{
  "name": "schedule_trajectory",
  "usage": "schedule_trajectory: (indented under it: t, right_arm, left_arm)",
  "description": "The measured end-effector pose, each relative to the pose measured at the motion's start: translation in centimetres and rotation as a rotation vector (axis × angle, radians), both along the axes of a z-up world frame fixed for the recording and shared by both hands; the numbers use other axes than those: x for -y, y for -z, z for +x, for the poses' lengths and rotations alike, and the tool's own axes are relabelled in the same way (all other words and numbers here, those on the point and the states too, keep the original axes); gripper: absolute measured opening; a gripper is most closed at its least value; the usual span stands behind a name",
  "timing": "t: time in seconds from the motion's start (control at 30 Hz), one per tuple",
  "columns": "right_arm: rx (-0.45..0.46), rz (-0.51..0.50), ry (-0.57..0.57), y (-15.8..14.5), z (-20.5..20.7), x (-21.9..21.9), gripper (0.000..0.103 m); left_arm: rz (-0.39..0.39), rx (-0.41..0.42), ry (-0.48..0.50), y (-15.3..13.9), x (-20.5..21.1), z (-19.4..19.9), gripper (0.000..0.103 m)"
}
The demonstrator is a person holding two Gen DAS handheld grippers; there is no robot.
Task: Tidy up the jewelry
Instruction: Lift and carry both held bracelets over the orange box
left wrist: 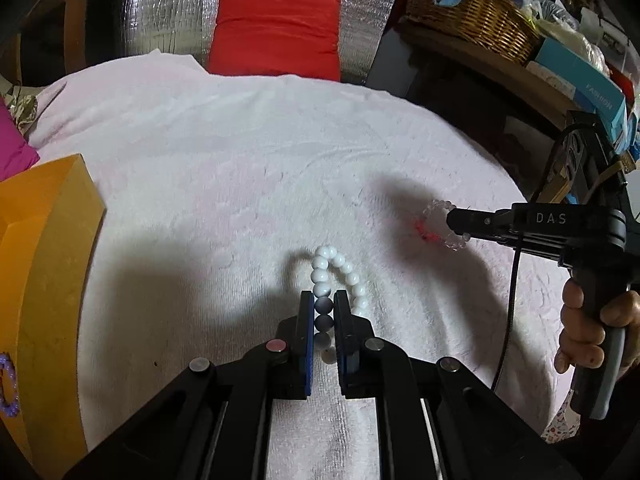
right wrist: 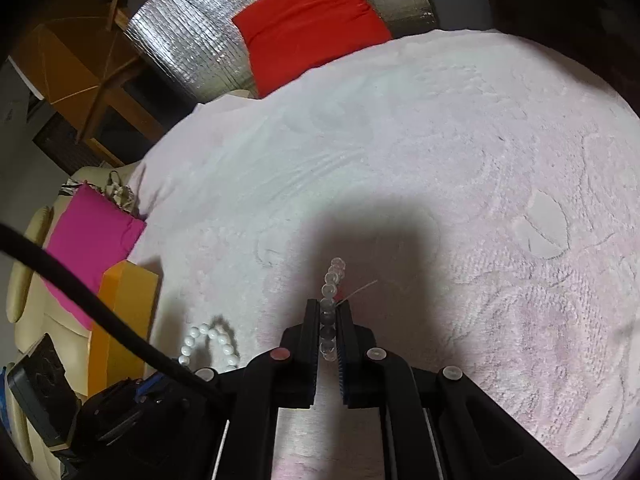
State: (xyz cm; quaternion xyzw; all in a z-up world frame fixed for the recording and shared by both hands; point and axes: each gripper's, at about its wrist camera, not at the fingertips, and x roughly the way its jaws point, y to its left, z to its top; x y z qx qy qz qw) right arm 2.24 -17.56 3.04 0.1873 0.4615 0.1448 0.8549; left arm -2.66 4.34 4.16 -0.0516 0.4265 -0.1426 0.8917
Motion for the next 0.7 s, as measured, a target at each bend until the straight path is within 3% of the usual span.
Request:
schedule_trajectory:
  t: [0.7]
  right_arm:
    - [0.128,0.094,-0.103,-3.1,-2.2,-5.1,0.009]
  left_arm:
    - [-0.034,0.104,-0.068,-3.8,-3.2,-3.9,0.01]
